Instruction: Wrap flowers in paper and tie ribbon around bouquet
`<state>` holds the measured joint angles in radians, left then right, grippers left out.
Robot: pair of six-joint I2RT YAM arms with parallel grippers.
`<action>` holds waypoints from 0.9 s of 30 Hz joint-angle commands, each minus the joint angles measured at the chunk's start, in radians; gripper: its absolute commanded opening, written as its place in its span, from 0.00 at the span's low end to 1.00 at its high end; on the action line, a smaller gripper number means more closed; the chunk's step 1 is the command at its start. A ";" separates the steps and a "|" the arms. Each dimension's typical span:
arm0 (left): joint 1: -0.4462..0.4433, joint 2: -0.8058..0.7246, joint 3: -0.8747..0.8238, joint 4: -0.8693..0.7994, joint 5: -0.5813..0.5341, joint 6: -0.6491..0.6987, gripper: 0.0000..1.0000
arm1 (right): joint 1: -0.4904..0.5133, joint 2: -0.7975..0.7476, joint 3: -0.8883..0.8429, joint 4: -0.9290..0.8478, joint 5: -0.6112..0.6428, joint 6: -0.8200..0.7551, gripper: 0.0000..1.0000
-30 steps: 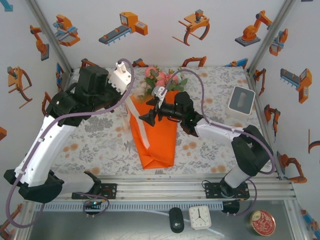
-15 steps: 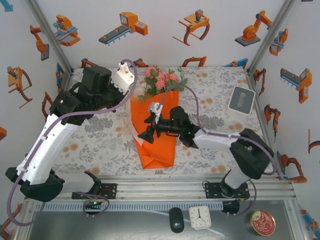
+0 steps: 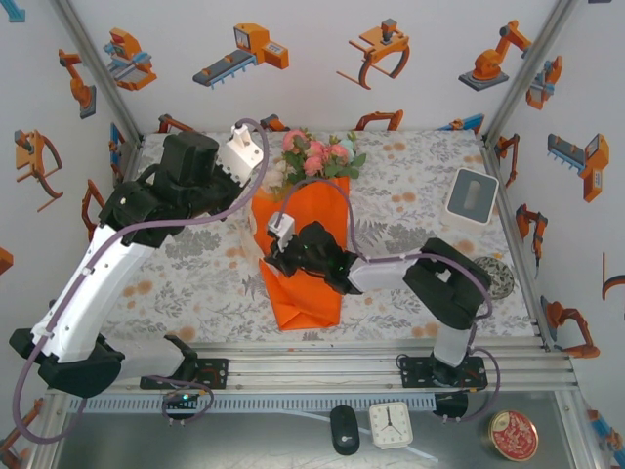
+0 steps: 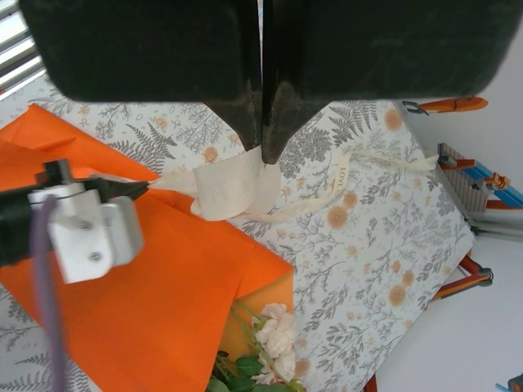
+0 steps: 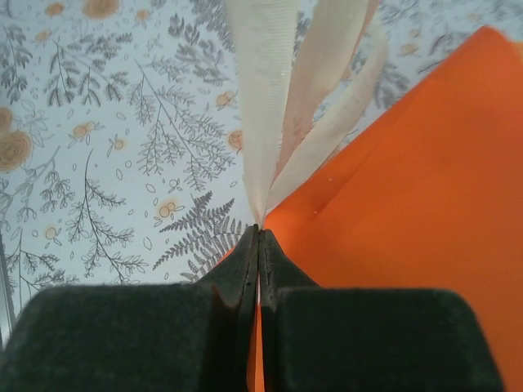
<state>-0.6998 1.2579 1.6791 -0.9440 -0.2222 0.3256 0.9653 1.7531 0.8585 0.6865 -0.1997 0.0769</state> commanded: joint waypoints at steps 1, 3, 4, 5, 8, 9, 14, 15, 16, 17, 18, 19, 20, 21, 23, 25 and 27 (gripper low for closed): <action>0.001 -0.030 -0.016 0.029 -0.027 0.010 0.00 | -0.004 -0.175 -0.072 0.045 0.068 -0.027 0.00; 0.000 -0.033 -0.013 0.022 0.003 0.001 0.01 | -0.004 -0.304 -0.109 -0.027 0.104 -0.048 0.00; -0.002 -0.035 -0.007 0.011 0.039 -0.008 0.02 | -0.004 -0.356 -0.123 -0.061 0.131 -0.053 0.00; -0.005 -0.041 -0.003 -0.007 0.103 -0.022 0.04 | -0.006 -0.436 -0.147 -0.114 0.186 -0.055 0.00; -0.010 -0.079 -0.047 -0.010 0.448 -0.096 0.19 | -0.031 -0.678 -0.204 -0.320 0.375 -0.047 0.00; -0.010 -0.090 -0.078 0.022 0.569 -0.135 0.28 | -0.059 -0.757 -0.214 -0.408 0.449 -0.021 0.00; -0.005 -0.182 -0.289 0.265 0.399 -0.323 0.61 | -0.361 -0.999 -0.195 -0.787 0.649 0.200 0.00; 0.038 -0.182 -0.291 0.287 0.262 -0.377 0.64 | -0.438 -1.020 -0.188 -0.844 0.680 0.270 0.00; 0.104 -0.166 -0.273 0.281 0.206 -0.447 0.67 | -0.504 -1.027 -0.182 -0.882 0.679 0.319 0.00; 0.226 -0.133 -0.242 0.253 0.204 -0.543 0.68 | -0.578 -1.023 -0.165 -0.933 0.683 0.380 0.00; 0.348 -0.093 -0.215 0.219 0.212 -0.647 0.67 | -0.644 -1.009 -0.140 -0.986 0.683 0.433 0.00; 0.440 -0.056 -0.201 0.188 0.214 -0.734 0.65 | -0.695 -0.988 -0.119 -1.016 0.658 0.454 0.00; 0.533 -0.014 -0.198 0.166 0.222 -0.808 0.61 | -0.741 -0.966 -0.097 -1.041 0.633 0.474 0.00; 0.608 0.020 -0.208 0.162 0.235 -0.863 0.59 | -0.775 -0.944 -0.079 -1.055 0.614 0.487 0.00; 0.702 0.084 -0.258 0.205 0.254 -0.943 0.58 | -0.795 -0.920 -0.063 -1.044 0.592 0.475 0.00; 0.766 0.156 -0.291 0.240 0.255 -1.014 0.58 | -0.797 -0.908 -0.054 -1.030 0.593 0.458 0.00; 0.819 0.255 -0.298 0.253 0.241 -1.078 0.57 | -0.797 -0.898 -0.046 -1.018 0.563 0.445 0.00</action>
<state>0.0715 1.4265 1.4090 -0.7017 0.0307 -0.5457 0.1730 0.8528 0.7662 -0.3065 0.3939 0.4915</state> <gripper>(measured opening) 0.577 0.004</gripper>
